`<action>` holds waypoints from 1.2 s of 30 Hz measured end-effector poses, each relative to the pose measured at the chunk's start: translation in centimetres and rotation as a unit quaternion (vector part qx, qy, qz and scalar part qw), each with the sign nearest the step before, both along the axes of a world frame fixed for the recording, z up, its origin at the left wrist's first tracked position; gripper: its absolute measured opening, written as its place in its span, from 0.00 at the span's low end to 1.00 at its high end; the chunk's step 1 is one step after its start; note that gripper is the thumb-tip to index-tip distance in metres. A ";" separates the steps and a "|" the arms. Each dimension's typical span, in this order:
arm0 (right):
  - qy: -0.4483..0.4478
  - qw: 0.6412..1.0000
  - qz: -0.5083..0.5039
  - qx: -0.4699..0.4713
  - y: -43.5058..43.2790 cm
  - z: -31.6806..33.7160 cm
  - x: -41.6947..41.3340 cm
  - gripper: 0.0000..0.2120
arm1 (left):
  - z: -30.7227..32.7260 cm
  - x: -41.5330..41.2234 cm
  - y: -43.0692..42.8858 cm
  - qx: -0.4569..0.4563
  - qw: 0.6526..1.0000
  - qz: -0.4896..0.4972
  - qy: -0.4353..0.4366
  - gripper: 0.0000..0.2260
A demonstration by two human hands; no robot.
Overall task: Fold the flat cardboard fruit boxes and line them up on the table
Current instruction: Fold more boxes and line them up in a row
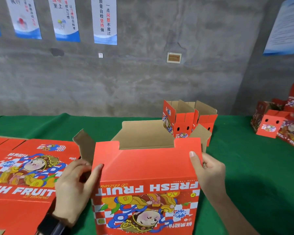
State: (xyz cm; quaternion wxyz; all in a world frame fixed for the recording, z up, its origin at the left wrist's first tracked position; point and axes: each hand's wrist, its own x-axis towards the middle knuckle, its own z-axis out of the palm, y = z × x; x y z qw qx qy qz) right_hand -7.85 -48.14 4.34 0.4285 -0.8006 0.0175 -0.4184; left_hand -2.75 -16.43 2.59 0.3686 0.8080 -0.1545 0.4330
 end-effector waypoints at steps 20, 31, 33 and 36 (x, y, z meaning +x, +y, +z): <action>0.136 0.987 -0.006 -0.083 0.4 -0.3 2.1 0.30 | 0.4 0.6 -1.8 -0.052 0.994 0.046 0.079 0.24; 0.021 0.998 0.050 -0.019 1.0 -0.6 2.9 0.61 | 0.7 2.8 -0.9 -0.087 0.960 -0.152 0.220 0.17; 0.045 0.998 0.054 -0.001 1.1 -0.8 3.1 0.60 | 0.6 2.6 -0.7 -0.080 0.948 -0.186 0.246 0.08; 0.076 0.994 0.071 0.016 0.9 -1.3 3.1 0.50 | 1.0 2.8 0.0 -0.132 0.916 -0.222 0.307 0.13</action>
